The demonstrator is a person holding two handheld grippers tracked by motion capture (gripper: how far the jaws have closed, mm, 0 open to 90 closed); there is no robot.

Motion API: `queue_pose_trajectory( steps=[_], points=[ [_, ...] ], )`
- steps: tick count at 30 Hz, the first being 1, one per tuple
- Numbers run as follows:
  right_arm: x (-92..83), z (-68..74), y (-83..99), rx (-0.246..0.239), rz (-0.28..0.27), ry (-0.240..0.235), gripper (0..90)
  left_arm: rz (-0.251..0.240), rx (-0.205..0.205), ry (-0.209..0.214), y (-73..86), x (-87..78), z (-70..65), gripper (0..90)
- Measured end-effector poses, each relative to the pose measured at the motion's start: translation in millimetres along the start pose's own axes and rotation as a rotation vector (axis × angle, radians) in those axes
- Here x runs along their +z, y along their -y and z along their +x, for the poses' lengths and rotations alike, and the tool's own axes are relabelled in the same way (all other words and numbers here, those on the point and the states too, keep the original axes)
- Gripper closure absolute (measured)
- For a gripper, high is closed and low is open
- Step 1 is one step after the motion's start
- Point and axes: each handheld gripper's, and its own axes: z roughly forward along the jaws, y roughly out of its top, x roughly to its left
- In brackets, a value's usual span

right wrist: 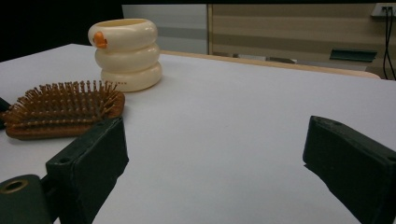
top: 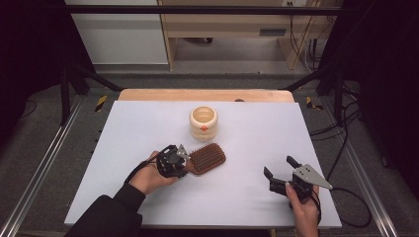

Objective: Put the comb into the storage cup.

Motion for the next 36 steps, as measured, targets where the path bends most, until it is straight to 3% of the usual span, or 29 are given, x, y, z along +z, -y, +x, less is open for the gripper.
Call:
queue_pose_trajectory(
  steps=[21, 24, 28, 36],
  points=[
    [0.5, 0.4, 0.2, -0.005, 0.003, 0.000, 6.6, -0.091, 0.010, -0.052, 24.4, -6.3, -2.1, 72.3],
    [0.6, 0.7, 0.2, -0.005, 0.004, -0.001, 6.6, -0.067, 0.003, -0.040, 22.2, -7.6, -1.4, 72.3],
    [0.7, 0.7, 0.3, -0.006, 0.004, 0.000, 6.6, -0.006, 0.028, -0.041, 14.5, -10.7, -0.6, 72.3],
    [0.7, 0.7, 0.2, -0.006, 0.004, -0.002, 6.6, 0.037, 0.026, -0.008, 16.0, -10.4, 1.8, 72.4]
  ],
)
